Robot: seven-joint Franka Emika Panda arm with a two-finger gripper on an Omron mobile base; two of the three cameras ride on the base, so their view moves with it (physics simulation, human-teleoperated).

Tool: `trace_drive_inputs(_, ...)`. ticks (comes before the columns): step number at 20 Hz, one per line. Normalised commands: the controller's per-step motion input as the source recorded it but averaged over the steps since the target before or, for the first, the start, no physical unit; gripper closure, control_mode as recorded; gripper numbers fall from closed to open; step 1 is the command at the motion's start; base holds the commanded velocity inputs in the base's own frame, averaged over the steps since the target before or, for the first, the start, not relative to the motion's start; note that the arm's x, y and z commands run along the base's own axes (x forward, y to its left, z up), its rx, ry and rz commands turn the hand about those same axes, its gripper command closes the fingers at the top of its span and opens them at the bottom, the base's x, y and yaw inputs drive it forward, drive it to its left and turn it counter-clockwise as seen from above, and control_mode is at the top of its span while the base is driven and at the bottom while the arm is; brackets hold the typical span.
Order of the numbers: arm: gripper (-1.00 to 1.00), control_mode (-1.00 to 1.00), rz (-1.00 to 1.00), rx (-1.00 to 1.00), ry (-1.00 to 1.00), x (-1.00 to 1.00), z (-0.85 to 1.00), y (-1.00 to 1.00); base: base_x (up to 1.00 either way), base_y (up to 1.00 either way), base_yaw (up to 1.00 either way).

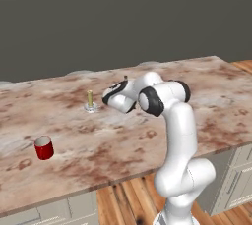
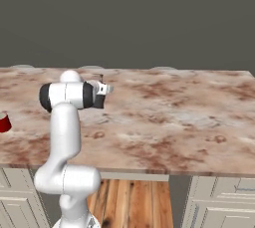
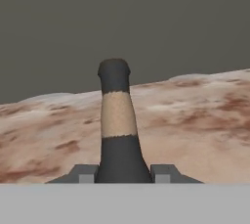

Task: Open the cabinet directly in front. Then move the liquor and the mug to the dining counter with the candle on it.

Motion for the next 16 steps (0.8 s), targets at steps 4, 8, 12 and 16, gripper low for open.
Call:
trace_drive_inputs(4, 1.00, -1.00, 0.00, 0.00, 0.00, 0.46, -0.20, 0.00, 0.00, 0.00, 0.00)
trace_drive_inputs(8, 1.00, -1.00, 0.00, 0.00, 0.00, 0.09, -0.31, 0.00, 0.00, 0.00, 0.00)
trace_drive_inputs(12, 1.00, -1.00, 0.01, 0.00, -0.12, -0.16, -0.10, 0.00, 0.00, 0.00, 0.00)
trace_drive_inputs(16, 1.00, -1.00, 0.01, 0.00, -0.23, -0.33, 0.00, 0.00, 0.00, 0.00, 0.00)
